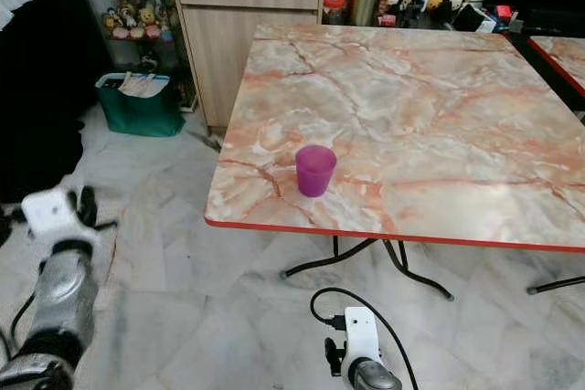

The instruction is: Setting the table

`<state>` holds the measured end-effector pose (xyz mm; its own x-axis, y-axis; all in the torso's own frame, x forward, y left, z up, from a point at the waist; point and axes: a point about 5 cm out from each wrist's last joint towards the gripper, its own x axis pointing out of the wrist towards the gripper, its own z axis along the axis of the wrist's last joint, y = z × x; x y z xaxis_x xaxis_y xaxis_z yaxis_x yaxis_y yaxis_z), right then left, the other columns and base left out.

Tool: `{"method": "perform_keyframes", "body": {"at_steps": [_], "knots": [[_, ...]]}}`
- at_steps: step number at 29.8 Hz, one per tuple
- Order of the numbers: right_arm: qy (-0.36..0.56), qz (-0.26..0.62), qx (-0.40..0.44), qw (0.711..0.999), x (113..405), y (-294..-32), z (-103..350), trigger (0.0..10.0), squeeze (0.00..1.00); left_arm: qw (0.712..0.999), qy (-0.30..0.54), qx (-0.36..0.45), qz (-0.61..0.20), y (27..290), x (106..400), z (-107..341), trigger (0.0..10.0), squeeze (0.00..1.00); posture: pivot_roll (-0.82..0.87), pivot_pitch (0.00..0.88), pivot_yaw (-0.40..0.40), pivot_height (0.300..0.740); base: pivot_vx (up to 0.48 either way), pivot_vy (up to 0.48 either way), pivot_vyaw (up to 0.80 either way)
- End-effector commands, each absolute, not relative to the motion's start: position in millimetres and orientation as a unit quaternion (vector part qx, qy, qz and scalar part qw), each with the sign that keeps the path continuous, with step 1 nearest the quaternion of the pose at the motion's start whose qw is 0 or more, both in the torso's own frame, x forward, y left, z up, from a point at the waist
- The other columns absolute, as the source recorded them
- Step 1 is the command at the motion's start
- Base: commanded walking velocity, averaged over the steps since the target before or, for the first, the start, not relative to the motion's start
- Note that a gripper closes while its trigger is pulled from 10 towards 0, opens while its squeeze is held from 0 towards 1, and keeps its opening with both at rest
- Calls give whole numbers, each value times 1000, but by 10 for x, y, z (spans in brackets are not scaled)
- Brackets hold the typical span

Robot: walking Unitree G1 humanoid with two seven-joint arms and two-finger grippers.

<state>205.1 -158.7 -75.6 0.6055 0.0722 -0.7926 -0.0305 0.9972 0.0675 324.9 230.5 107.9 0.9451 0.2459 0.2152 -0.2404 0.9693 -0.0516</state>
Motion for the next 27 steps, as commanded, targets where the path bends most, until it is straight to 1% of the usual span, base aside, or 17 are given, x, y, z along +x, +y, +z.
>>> {"method": "perform_keyframes", "body": {"at_steps": [1, 7, 18, 27], "knots": [[443, 21, 28, 896, 2041, -1618, -759, 10000, 0, 987, -120, -7, 102, 2197, 3291, 1131, 10000, 0, 158, 65, -28, 740, 0, -401, 0], [443, 23, 26, 896, 2044, -1617, -758, 10000, 0, 987, -131, -17, 88, 2090, 3347, 1212, 10000, 0, 159, 64, -28, 740, 0, -448, 0], [443, 26, 25, 896, 2052, -1604, -755, 10000, 0, 987, -135, -15, 83, 2108, 3357, 1266, 10000, 0, 162, 62, -30, 740, 0, -462, 0], [445, 26, 23, 895, 2049, -1611, -756, 10000, 0, 990, -121, -16, 70, 2104, 3376, 1270, 10000, 0, 161, 64, -32, 740, 0, 0, 0]]}}
